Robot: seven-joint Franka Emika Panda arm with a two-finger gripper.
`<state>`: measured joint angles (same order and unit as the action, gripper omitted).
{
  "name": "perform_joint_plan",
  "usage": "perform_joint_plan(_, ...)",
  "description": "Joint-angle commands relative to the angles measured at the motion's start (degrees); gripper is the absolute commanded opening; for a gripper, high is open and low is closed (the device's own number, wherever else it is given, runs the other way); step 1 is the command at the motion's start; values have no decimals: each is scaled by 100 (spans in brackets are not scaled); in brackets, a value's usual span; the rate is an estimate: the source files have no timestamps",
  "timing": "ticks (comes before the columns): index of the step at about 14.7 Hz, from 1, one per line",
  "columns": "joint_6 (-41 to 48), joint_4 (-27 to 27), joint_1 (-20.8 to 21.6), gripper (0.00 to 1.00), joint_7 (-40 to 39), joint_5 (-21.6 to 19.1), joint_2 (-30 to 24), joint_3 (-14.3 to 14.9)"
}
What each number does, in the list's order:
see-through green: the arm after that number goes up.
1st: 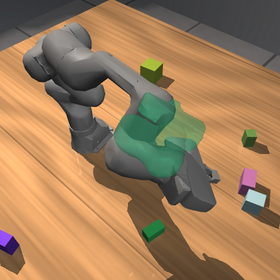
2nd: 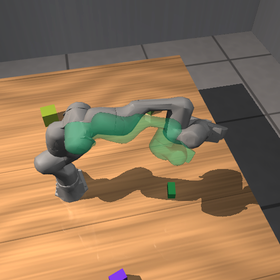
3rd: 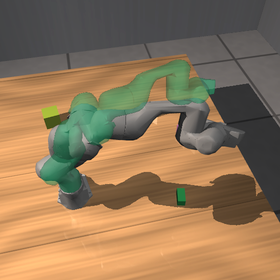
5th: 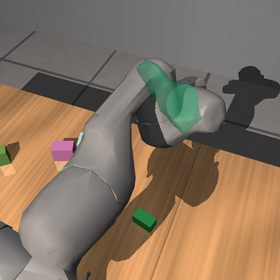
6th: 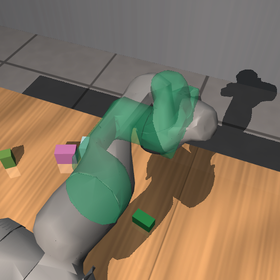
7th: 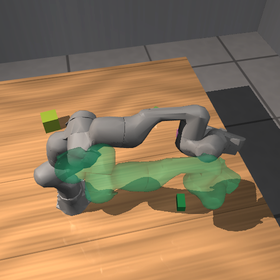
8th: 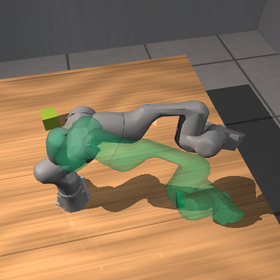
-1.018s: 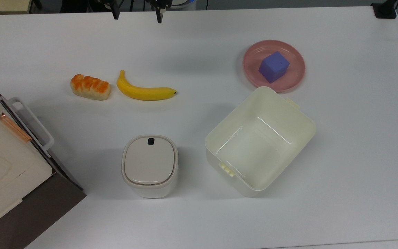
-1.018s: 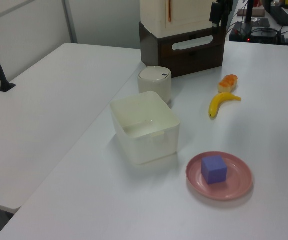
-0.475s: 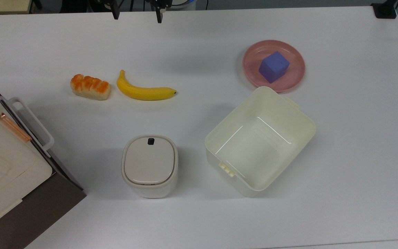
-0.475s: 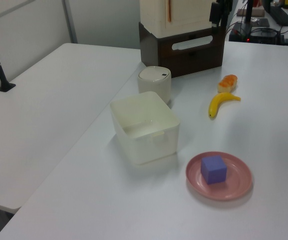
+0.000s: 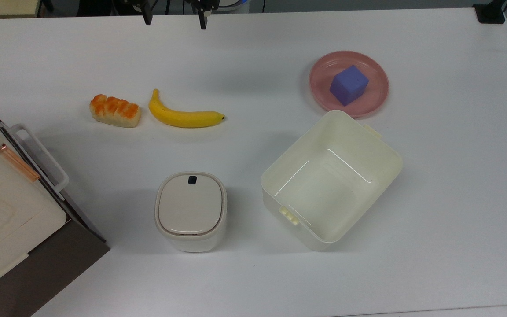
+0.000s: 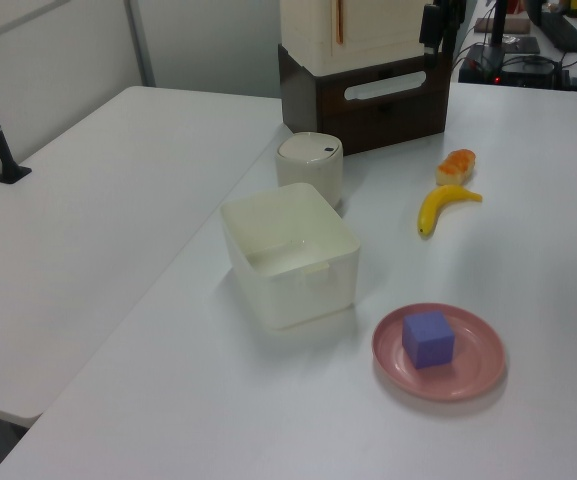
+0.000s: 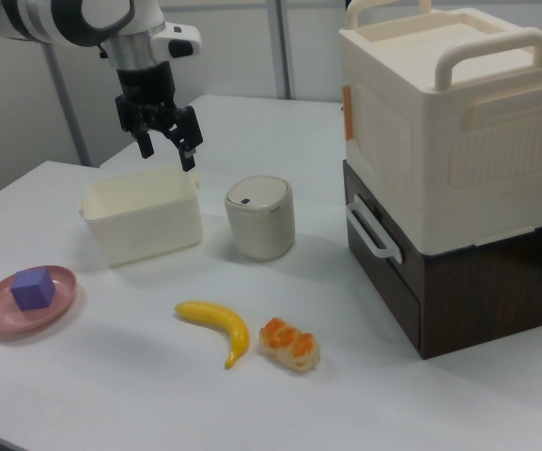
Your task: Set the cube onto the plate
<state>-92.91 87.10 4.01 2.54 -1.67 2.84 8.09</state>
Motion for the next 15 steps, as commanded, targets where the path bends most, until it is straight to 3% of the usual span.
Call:
perform_joint_plan(1,106,-52,109,100,-69,-18,-12,78)
perform_joint_plan(15,273,-88,73,100,-192,-61,-47,113)
